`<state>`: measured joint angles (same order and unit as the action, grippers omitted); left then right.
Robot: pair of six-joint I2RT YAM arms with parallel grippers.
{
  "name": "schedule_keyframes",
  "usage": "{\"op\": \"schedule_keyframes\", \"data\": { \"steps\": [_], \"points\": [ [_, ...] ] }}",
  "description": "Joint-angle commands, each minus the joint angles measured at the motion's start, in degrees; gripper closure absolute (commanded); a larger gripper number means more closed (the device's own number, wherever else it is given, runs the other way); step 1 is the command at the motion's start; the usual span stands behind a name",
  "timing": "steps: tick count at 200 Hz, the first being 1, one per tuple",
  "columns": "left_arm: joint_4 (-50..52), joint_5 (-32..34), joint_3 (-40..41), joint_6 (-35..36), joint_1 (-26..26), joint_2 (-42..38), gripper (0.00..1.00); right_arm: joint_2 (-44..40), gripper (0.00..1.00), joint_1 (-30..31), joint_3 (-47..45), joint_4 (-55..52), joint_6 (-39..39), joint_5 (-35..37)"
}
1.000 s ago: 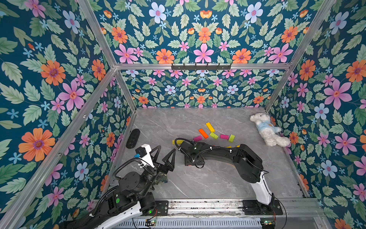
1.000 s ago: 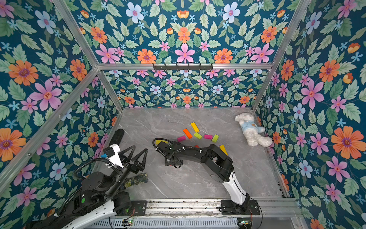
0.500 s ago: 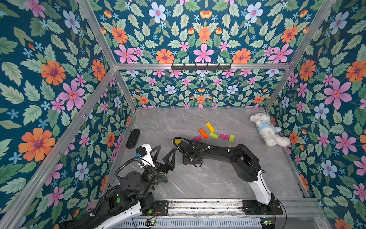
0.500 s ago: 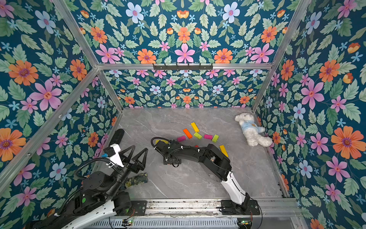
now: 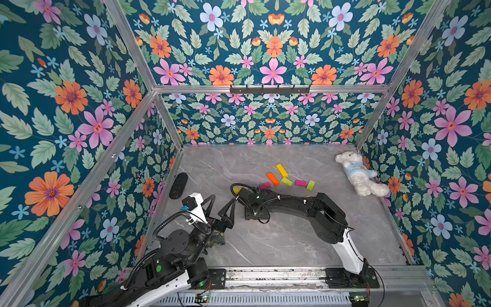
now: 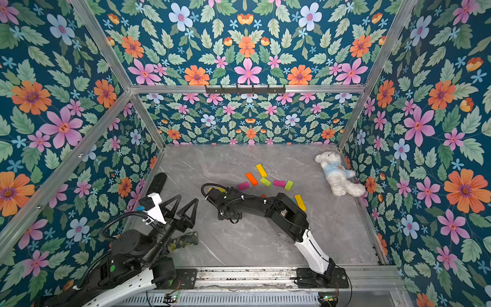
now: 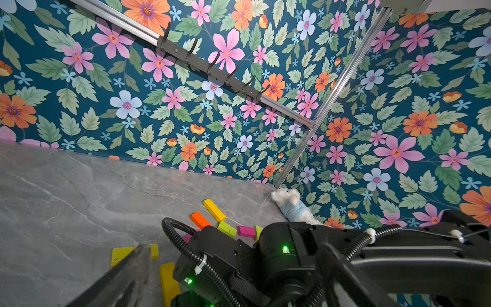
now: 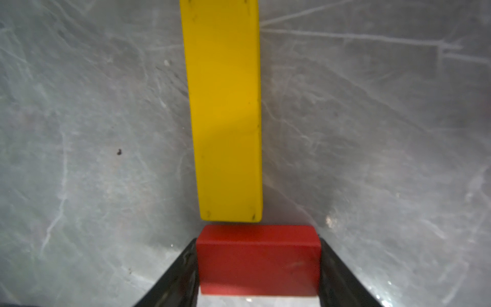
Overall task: Assemble the letter h with building blocks
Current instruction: Assemble the building block at the center of the board.
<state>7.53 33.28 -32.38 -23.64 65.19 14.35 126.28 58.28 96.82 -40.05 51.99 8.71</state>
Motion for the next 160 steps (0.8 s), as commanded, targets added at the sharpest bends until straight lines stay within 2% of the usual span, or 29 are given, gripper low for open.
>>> {"op": "schedule_keyframes", "data": {
  "steps": [1,42,109,143,160],
  "points": [
    [0.11,1.09,-0.06,-0.18,-0.05,-0.2,0.01,0.92,0.35,-0.08,0.13,0.24,0.26,-0.19],
    [0.2,1.25,-0.05,-0.18,-0.01,-0.27,0.01,1.26,0.34,-0.53,0.13,0.91,0.33,-0.32],
    [0.38,1.36,0.04,-0.18,-0.05,-0.29,0.01,0.6,0.15,-0.49,0.27,2.42,-0.76,0.58],
    [0.38,1.37,-0.05,-0.4,0.01,-0.64,0.01,-8.06,0.15,-1.07,-3.21,4.92,-3.85,6.2],
    [0.27,1.3,0.29,-0.53,-0.03,-0.31,0.01,-13.87,0.16,-3.76,-6.52,5.76,-4.8,5.98]
  ]
}}
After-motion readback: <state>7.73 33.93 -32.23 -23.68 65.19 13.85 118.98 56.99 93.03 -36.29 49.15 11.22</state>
